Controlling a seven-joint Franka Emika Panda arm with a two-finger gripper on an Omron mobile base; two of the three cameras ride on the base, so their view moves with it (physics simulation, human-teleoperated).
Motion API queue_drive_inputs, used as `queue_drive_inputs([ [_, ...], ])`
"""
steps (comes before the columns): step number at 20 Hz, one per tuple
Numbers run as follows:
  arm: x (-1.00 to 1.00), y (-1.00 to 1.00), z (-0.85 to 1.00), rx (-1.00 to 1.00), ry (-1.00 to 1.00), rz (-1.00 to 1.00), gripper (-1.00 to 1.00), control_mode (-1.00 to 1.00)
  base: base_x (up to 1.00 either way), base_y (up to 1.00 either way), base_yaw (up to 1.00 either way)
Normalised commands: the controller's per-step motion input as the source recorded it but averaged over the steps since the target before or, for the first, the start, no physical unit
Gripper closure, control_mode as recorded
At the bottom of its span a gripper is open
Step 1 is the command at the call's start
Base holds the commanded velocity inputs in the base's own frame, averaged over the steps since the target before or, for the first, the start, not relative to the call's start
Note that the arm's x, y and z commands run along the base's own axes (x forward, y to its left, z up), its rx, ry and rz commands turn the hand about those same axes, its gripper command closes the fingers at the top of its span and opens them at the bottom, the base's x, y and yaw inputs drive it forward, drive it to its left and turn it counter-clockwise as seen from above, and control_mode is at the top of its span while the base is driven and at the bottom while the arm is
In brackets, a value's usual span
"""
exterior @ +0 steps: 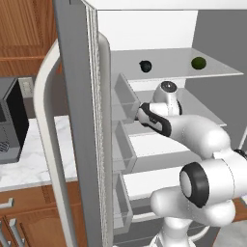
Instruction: Gather the lime and eggplant from the fridge and place them on a tray on the dining counter. Then gather the steak and fish from the fridge and place them on the other tray.
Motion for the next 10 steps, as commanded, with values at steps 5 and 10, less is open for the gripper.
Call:
queue_drive_inputs([
  [5,0.32,-0.04,-0.09,0.01,0.04,0.0,-1.0,-1.0,0.0,0.0,0.0],
  [10,0.28,-0.03,-0.17,0.0,0.04,0.0,-1.0,-1.0,0.0,0.0,0.0],
])
